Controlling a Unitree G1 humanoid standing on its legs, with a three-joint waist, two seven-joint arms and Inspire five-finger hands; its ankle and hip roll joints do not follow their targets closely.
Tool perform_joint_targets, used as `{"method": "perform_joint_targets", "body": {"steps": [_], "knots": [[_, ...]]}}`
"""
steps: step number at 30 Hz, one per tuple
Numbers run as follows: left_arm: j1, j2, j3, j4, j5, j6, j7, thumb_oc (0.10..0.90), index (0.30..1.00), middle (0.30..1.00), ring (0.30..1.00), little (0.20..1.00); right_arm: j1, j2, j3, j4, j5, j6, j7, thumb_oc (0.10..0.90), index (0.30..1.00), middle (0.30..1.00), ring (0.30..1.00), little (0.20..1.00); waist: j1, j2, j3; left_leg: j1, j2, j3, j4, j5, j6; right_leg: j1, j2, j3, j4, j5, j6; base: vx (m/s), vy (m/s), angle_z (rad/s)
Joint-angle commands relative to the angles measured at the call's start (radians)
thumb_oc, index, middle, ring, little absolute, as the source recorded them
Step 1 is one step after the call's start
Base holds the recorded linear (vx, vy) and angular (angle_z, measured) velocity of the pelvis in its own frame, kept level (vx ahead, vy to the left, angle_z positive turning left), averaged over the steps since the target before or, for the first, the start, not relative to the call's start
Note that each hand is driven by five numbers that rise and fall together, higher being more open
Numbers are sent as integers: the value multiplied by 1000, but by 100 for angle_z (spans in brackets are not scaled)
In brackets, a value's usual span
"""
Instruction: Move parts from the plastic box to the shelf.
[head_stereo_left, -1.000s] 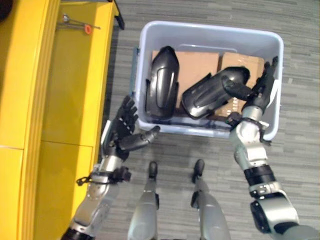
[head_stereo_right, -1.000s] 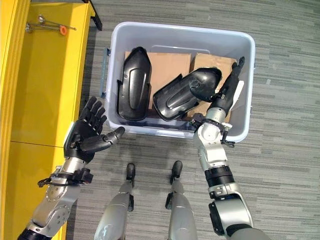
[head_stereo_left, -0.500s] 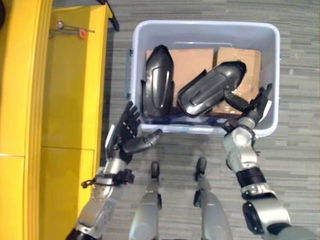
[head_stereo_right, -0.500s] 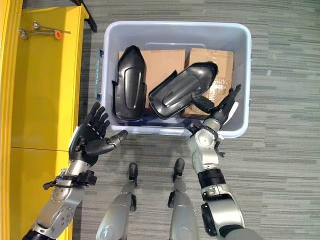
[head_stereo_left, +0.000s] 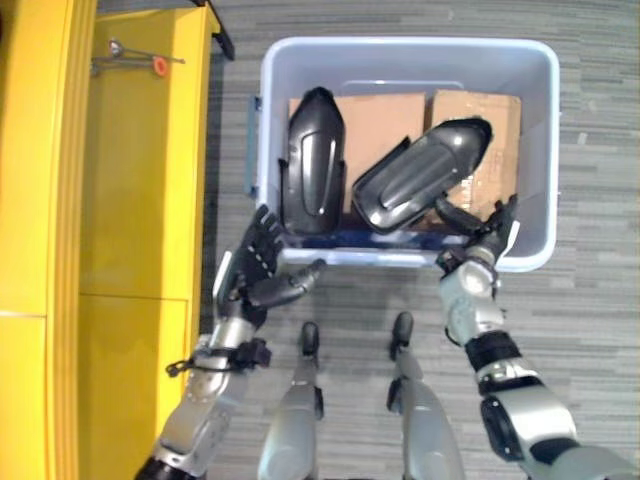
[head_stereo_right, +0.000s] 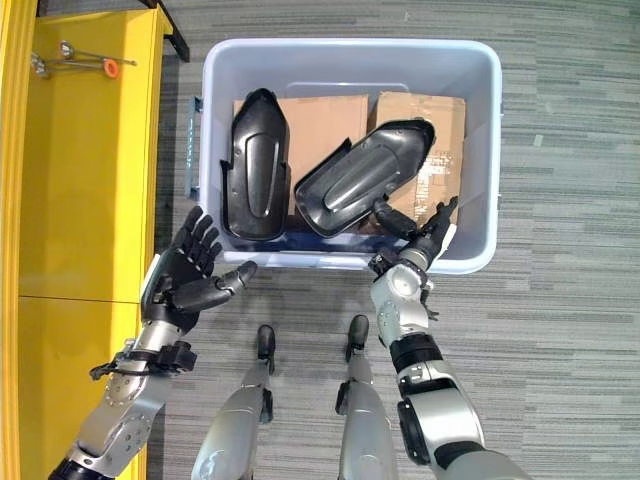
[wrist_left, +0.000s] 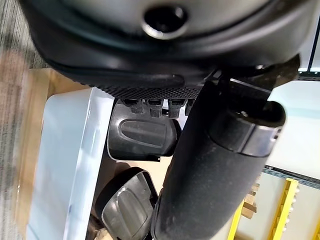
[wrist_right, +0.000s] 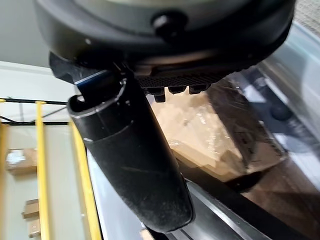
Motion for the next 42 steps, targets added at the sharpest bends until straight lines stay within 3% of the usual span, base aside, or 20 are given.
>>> {"method": "perform_joint_targets", "body": {"steps": [1,13,42], "knots": [[-17,-1,-6,-97,4,-87,-2,900,1000,1000,1000,1000,-118,-16,-5,25,64,-79,21,900,1000,1000,1000,1000,15,29,-36,61,16,13,0,-66,19,-63,-61,69,167,-100,84,0,0,0],[-36,-3,-23,-93,-4,-94,2,900,1000,1000,1000,1000,-178,-22,25,103,83,-76,44,900,1000,1000,1000,1000,24,38,-18,42,9,16,13,-71,20,-78,-64,73,166,-95,85,0,0,0],[-73,-17,-40,-82,-13,-127,27,900,1000,1000,1000,1000,-194,76,91,329,103,-21,113,900,1000,1000,1000,1000,56,55,12,-64,-26,8,119,-119,37,-123,-94,74,168,-83,95,3,7,0]]}}
